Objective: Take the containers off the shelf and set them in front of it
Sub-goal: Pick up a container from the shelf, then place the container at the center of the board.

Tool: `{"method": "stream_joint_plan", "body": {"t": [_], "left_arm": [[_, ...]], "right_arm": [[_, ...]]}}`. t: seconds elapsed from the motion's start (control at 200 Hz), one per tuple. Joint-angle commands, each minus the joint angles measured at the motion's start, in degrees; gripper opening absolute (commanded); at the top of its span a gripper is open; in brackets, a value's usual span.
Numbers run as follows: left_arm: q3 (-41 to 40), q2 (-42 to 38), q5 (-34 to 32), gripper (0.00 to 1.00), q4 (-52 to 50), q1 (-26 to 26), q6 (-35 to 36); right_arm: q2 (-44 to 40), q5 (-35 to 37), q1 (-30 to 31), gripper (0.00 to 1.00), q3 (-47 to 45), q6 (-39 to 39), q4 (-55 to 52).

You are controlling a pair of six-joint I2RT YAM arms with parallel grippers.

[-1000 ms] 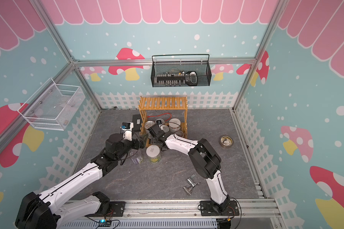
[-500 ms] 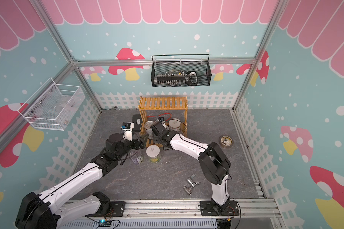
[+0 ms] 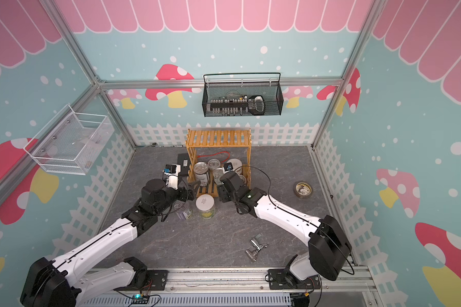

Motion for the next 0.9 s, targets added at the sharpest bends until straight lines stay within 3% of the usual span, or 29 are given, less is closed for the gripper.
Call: {"method": "stream_joint_plan", "body": {"t": [0.0, 0.24, 0.47, 0.896], "left_arm": [[0.16, -0.01, 1.76, 0.99, -0.86, 0.3, -0.59], [0.56, 0.25, 2.43, 0.99, -1.52, 0.3, -0.69], [0.86, 0.76, 2.96, 0.99, -2.0, 0.3, -0.72], [1.38, 1.92, 3.38, 0.99, -2.54, 0.3, -0.24]], "right_arm": [[-1.99, -2.98, 0.9, 0.68, -5.73, -1.56, 3.54], [-0.15, -3.48, 2.47, 0.68, -14.58, -1.46, 14.53], [4.54, -3.59, 2.54, 0.69, -15.54, -2.12, 19.84], [10.63, -3.15, 2.54, 0.71, -13.36, -1.68, 17.93]]}}
